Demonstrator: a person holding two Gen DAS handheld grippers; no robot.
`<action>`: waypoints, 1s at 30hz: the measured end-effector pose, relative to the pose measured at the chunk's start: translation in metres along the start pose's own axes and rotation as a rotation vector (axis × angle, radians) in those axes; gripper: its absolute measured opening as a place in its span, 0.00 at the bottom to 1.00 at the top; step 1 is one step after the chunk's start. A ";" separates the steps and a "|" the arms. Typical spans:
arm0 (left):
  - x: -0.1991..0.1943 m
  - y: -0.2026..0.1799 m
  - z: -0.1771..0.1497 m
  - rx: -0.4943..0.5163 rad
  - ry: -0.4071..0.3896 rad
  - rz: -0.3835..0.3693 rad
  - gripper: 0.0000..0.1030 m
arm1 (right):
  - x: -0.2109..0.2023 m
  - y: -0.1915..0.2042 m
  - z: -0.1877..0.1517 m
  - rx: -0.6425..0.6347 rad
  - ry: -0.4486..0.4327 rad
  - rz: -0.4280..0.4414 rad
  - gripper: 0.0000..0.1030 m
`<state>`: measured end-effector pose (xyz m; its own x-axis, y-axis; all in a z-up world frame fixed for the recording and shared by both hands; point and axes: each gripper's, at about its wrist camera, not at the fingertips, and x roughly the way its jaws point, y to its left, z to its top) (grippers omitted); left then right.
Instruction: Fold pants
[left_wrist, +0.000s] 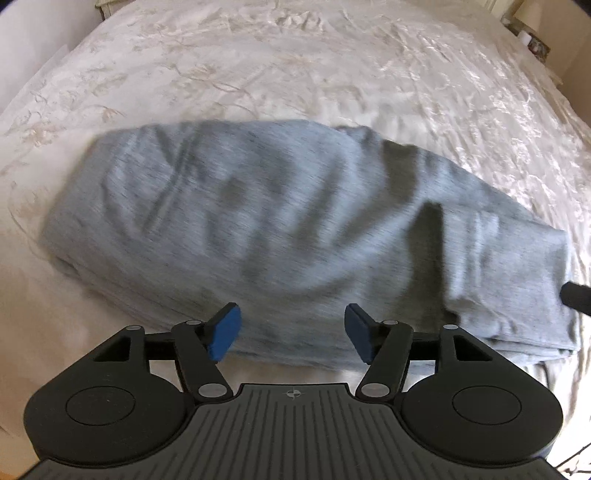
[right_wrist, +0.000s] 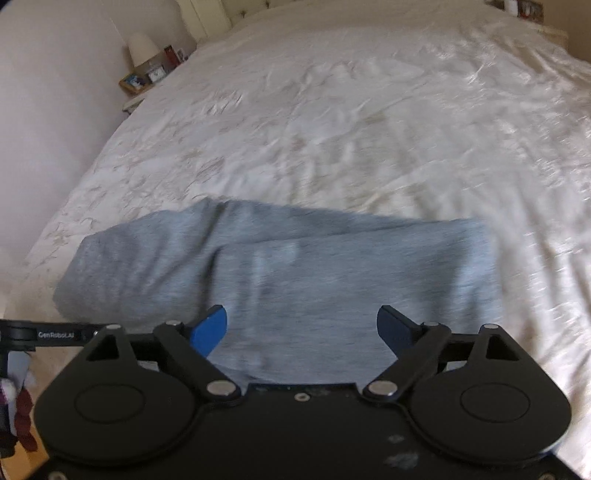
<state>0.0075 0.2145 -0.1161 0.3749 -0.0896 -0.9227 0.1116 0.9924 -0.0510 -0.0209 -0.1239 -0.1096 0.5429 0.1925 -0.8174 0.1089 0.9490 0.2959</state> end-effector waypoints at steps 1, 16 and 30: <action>0.000 0.007 0.003 -0.004 -0.001 0.001 0.60 | 0.006 0.009 0.001 0.010 0.009 0.001 0.90; 0.020 0.075 0.037 0.015 0.052 -0.061 0.60 | 0.116 0.078 -0.001 0.097 0.236 -0.146 1.00; 0.011 0.152 0.063 0.005 0.000 -0.016 0.61 | 0.168 0.124 -0.015 0.008 0.260 -0.382 1.00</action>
<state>0.0866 0.3587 -0.1102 0.3734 -0.1052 -0.9217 0.1221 0.9905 -0.0636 0.0715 0.0297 -0.2172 0.2361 -0.1137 -0.9651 0.2677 0.9623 -0.0479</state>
